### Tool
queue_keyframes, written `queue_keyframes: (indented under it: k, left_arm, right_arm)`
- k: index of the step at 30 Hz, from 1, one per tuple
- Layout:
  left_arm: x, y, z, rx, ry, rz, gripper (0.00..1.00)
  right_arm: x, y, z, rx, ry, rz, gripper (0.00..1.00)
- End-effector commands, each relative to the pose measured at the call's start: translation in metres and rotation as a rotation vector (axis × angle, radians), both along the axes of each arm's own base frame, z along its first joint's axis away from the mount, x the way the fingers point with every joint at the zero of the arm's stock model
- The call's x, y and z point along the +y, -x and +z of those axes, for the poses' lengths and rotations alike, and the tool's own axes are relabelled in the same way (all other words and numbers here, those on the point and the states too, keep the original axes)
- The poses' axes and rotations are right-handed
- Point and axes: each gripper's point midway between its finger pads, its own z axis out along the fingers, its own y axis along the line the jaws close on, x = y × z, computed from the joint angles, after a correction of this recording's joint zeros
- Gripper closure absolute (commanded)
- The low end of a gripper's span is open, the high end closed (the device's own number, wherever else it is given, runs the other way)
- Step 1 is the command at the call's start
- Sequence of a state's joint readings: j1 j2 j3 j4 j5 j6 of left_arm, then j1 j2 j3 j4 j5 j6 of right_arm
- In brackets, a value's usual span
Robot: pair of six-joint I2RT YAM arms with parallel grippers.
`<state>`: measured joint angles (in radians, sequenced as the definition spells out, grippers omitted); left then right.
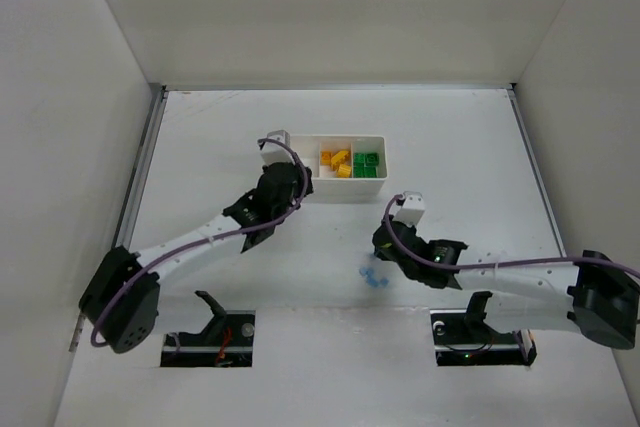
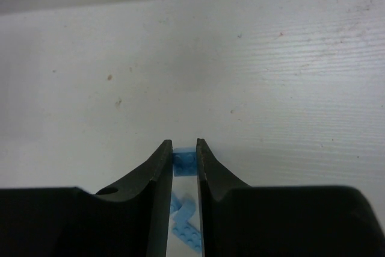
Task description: Sort the legos into containers by color
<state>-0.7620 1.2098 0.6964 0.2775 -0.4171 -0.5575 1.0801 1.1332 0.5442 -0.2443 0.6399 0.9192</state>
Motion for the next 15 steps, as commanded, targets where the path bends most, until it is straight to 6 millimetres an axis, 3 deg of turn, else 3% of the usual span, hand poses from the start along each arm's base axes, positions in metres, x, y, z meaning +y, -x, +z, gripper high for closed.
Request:
queue_keyframes:
  k: [1,8,12,15]
  left_arm:
    - [0.001,-0.036,0.009,-0.044,-0.008,0.032,0.85]
    - [0.011,-0.084,-0.008,-0.013,-0.043,0.085,0.76]
    - [0.012,-0.083,0.006,-0.034,-0.011,0.078,0.61]
    - [0.023,-0.07,0.018,-0.059,0.01,0.089,0.57]
  right_arm:
    - [0.02,-0.009,0.031,-0.096,-0.071,0.036,0.79]
    - [0.057,-0.022,0.068,-0.188,-0.127,0.13,0.79]
    - [0.078,-0.047,0.101,-0.258,-0.172,0.152,0.79]
    - [0.093,-0.074,0.119,-0.3,-0.191,0.154,0.79]
